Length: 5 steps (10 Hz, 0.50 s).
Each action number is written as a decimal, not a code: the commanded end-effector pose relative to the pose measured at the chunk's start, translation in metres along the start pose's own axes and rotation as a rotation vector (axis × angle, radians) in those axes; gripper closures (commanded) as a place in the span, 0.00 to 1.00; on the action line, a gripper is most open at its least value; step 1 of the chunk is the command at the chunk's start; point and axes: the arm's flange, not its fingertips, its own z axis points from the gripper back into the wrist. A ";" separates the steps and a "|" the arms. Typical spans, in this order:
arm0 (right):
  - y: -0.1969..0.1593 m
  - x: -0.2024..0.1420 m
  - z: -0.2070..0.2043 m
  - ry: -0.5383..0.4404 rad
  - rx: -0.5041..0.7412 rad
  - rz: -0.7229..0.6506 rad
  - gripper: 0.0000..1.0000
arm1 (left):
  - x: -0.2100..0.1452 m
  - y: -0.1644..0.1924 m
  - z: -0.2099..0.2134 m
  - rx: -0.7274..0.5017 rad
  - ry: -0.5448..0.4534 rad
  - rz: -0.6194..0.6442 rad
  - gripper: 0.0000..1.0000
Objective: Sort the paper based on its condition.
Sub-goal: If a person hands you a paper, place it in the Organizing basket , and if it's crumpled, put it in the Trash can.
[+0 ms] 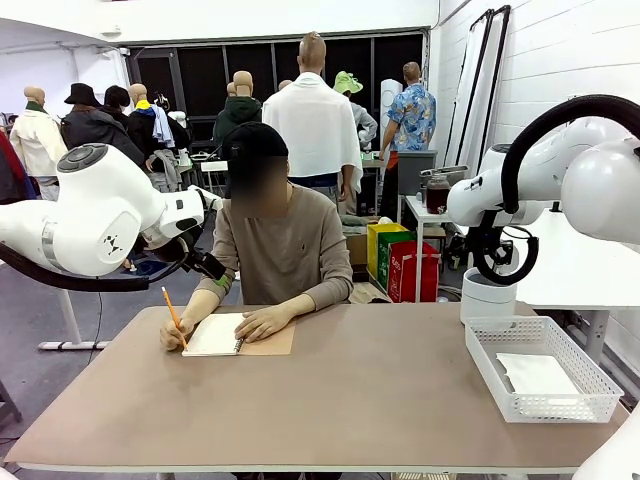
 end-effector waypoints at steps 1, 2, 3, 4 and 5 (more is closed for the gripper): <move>0.001 -0.001 -0.001 0.005 0.006 -0.001 0.00 | 0.000 0.001 0.000 0.000 0.000 -0.003 0.00; 0.001 -0.001 -0.001 0.005 0.006 -0.001 0.00 | 0.000 0.001 0.000 0.000 0.000 -0.003 0.00; 0.001 -0.001 -0.001 0.005 0.006 -0.001 0.00 | 0.000 0.001 0.000 0.000 0.000 -0.003 0.00; 0.001 -0.001 -0.001 0.005 0.006 -0.001 0.00 | 0.000 0.001 0.000 0.000 0.000 -0.003 0.00; 0.001 -0.001 -0.001 0.005 0.006 -0.001 0.00 | 0.000 0.001 0.000 0.000 0.000 -0.003 0.00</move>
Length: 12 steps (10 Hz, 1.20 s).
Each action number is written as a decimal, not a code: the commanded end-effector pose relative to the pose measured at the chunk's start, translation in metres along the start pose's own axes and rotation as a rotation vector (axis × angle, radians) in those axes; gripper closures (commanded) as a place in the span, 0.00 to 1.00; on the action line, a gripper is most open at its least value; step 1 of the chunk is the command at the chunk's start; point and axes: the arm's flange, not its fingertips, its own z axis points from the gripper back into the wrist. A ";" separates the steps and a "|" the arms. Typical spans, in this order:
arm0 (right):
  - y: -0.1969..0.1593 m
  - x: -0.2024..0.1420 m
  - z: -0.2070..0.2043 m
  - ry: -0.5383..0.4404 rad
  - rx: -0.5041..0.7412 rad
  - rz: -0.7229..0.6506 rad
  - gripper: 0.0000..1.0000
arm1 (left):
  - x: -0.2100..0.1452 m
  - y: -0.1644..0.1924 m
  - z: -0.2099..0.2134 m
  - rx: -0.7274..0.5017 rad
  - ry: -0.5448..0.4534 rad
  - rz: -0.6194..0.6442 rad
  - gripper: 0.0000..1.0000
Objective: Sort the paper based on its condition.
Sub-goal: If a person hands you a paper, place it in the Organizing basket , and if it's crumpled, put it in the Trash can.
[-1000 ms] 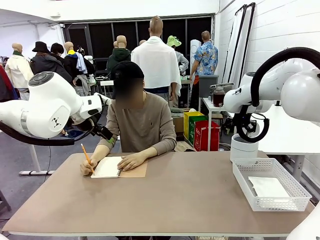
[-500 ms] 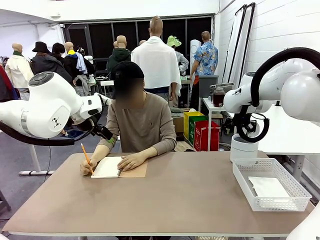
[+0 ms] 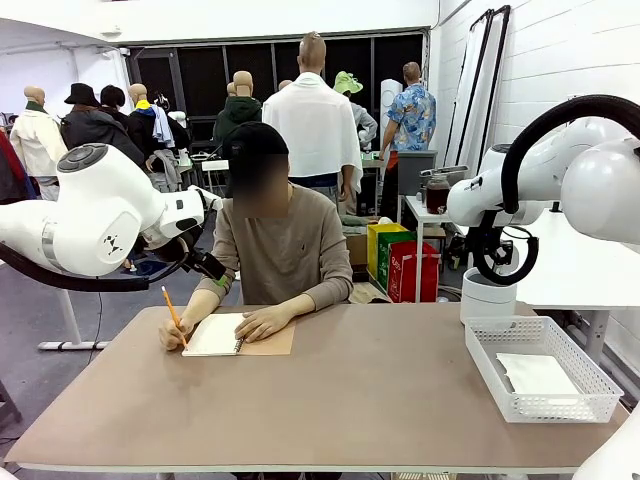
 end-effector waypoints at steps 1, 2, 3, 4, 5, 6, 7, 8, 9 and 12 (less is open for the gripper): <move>0.001 -0.001 -0.001 0.005 0.006 -0.001 0.00 | 0.000 0.001 0.000 0.000 0.000 -0.003 0.00; 0.001 -0.001 -0.001 0.005 0.006 -0.001 0.00 | 0.000 0.001 0.000 0.000 0.000 -0.003 0.00; 0.001 -0.001 -0.001 0.005 0.006 -0.001 0.00 | 0.000 0.001 0.000 0.000 0.000 -0.003 0.00; 0.000 0.000 0.000 0.000 0.000 0.000 0.00 | 0.000 0.001 0.000 0.000 0.000 -0.003 0.00; 0.011 -0.002 0.007 -0.001 0.016 0.034 0.00 | 0.000 0.001 0.000 0.000 0.000 -0.003 0.00; 0.025 -0.004 0.014 0.008 0.008 0.085 0.00 | 0.000 0.001 0.000 0.000 0.000 -0.003 0.00; 0.041 -0.007 0.018 0.014 -0.017 0.136 0.00 | 0.000 0.001 0.000 0.000 0.000 -0.003 0.00; 0.056 -0.013 0.021 0.015 -0.036 0.212 0.00 | 0.000 0.001 0.000 0.000 0.000 -0.003 0.00; 0.065 -0.019 0.024 0.033 -0.032 0.284 0.00 | 0.000 0.001 0.000 0.000 0.000 -0.003 0.00; 0.094 -0.072 0.042 0.095 0.076 0.671 0.00 | 0.000 0.001 0.000 0.000 0.000 -0.003 0.00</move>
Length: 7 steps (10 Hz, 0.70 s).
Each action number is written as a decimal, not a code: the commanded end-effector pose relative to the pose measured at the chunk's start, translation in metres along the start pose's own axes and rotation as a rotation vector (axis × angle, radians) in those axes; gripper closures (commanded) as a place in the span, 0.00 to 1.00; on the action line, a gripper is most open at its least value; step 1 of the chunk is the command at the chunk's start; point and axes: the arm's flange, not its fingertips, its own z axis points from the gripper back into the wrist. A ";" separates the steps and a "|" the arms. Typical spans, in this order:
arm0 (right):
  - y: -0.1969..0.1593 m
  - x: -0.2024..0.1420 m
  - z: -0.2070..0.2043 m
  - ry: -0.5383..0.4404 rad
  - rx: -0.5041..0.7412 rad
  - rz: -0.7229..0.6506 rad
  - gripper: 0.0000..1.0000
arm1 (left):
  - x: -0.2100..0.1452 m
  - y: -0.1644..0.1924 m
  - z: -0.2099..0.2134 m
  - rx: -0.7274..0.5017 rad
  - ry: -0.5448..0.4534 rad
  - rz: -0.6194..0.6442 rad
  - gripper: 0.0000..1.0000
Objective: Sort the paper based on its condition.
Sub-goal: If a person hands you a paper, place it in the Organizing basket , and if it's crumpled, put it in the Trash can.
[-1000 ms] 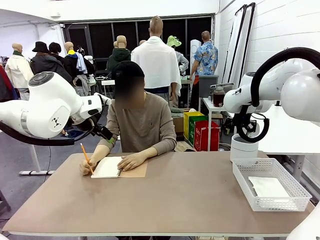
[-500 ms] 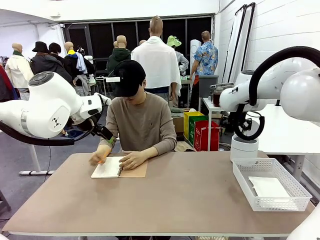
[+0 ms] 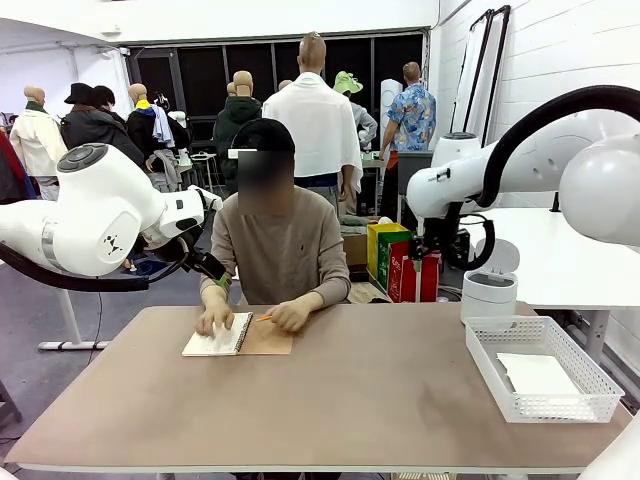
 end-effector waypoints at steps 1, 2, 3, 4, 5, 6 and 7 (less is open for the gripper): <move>0.011 -0.030 0.010 0.011 0.067 0.214 0.00 | 0.000 0.001 0.000 0.000 0.000 -0.003 0.00; 0.021 -0.041 0.012 0.024 0.107 0.286 0.00 | 0.000 0.001 0.000 0.000 0.000 -0.003 0.00; 0.029 -0.053 0.015 0.029 0.162 0.351 0.00 | 0.000 0.001 0.000 0.000 0.000 -0.003 0.00; 0.035 -0.067 0.019 0.028 0.213 0.419 0.00 | 0.000 0.001 0.000 0.000 0.000 -0.003 0.00; 0.039 -0.079 0.024 0.014 0.245 0.466 0.00 | 0.000 0.001 0.000 0.000 0.000 -0.003 0.00; 0.042 -0.088 0.028 -0.013 0.256 0.480 0.00 | 0.000 0.001 0.000 0.000 0.000 -0.003 0.00; 0.045 -0.098 0.031 -0.022 0.272 0.495 0.00 | 0.000 0.001 0.000 0.000 0.000 -0.003 0.00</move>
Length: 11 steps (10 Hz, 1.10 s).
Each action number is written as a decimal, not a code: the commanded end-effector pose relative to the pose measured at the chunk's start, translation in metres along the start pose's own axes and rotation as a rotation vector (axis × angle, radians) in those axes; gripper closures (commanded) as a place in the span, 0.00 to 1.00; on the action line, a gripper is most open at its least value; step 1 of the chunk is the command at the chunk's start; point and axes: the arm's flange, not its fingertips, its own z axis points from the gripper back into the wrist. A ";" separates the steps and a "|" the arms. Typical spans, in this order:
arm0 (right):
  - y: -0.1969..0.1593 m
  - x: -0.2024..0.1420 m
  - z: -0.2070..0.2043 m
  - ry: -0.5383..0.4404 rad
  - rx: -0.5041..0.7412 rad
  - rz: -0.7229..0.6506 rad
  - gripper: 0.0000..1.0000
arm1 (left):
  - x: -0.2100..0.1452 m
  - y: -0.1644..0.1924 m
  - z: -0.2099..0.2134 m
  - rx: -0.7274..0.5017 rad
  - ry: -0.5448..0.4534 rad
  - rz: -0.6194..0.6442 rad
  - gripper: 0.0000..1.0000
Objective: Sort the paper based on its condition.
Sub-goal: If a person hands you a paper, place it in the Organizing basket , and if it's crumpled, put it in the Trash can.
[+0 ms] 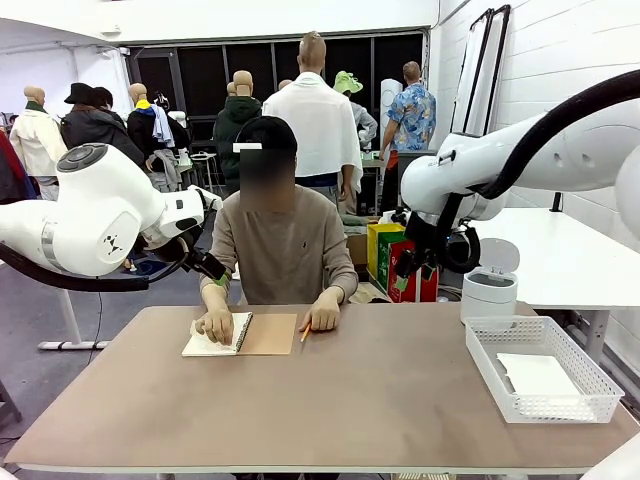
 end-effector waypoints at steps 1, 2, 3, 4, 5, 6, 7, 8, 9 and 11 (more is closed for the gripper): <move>0.002 -0.015 0.003 -0.018 0.031 0.017 0.00 | 0.000 0.001 0.000 0.000 0.000 -0.003 0.00; -0.014 -0.003 0.004 -0.032 0.024 -0.015 0.00 | 0.000 0.001 0.000 0.000 0.000 -0.003 0.00; 0.004 -0.006 0.004 -0.006 0.004 0.008 0.00 | 0.000 0.001 0.000 0.000 0.000 -0.003 0.00; 0.004 -0.006 0.004 -0.006 0.004 0.008 0.00 | 0.000 0.001 0.000 0.000 0.000 -0.003 0.00; 0.004 -0.006 0.004 -0.006 0.004 0.008 0.00 | 0.000 0.001 0.000 0.000 0.000 -0.003 0.00; -0.001 -0.007 0.006 -0.011 0.004 -0.001 0.00 | 0.000 0.001 0.000 0.000 0.000 -0.003 0.00; 0.001 -0.010 0.011 -0.057 0.027 0.008 0.00 | 0.000 0.001 0.000 0.000 0.000 -0.003 0.00; 0.010 -0.017 0.020 -0.113 0.016 0.011 0.00 | 0.000 0.001 0.000 0.000 0.000 -0.003 0.00; 0.019 -0.025 0.031 -0.169 0.012 0.023 0.00 | 0.000 0.001 0.000 0.000 0.000 -0.003 0.00; 0.035 -0.038 0.049 -0.255 0.026 0.058 0.00 | 0.000 0.001 0.000 0.000 0.000 -0.003 0.00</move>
